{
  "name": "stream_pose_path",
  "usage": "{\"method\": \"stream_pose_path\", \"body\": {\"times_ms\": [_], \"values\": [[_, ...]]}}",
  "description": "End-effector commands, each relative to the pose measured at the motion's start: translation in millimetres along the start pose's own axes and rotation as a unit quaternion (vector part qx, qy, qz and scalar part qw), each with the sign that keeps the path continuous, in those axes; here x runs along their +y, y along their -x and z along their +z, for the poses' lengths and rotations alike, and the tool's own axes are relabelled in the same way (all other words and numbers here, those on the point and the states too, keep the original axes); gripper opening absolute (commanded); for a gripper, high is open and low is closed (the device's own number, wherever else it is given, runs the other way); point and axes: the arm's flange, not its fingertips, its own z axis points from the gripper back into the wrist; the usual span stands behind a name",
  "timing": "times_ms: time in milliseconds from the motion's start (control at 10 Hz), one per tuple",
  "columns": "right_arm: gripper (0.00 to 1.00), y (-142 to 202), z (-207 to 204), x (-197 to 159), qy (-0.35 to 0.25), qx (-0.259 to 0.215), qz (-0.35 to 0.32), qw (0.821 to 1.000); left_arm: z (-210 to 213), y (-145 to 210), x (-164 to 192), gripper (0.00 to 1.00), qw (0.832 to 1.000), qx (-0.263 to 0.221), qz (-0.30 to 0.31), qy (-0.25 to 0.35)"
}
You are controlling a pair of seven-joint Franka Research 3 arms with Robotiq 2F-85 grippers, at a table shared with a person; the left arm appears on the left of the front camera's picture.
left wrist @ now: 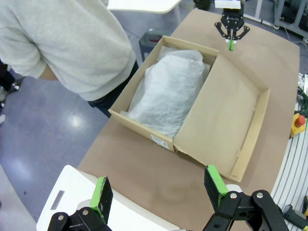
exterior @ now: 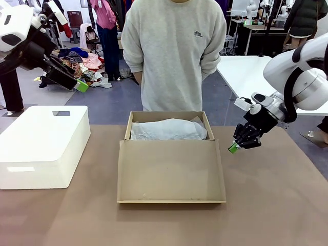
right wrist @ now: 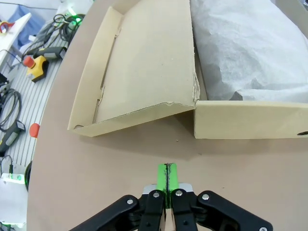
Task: Pack the shoes into the box.
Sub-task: Close the Shoes Box.
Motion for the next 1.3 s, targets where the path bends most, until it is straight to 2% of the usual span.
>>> {"method": "stream_pose_path", "body": {"times_ms": [0, 300, 1200], "values": [[0.0, -1.4, -6.3, -3.4, -0.003, -0.006, 0.0, 1.0, 1.2, -0.2, 0.2, 1.0, 1.0, -0.002, -0.001, 0.005], [0.0, -3.3, -22.1, -4.3, 0.007, -0.019, -0.006, 1.0, 1.2, -0.2, 0.2, 1.0, 1.0, -0.002, -0.001, 0.005], [0.0, 6.0, -74.5, -5.6, -0.037, -0.053, 0.007, 0.998, 1.2, -0.2, 0.2, 1.0, 1.0, -0.002, -0.001, 0.005]]}}
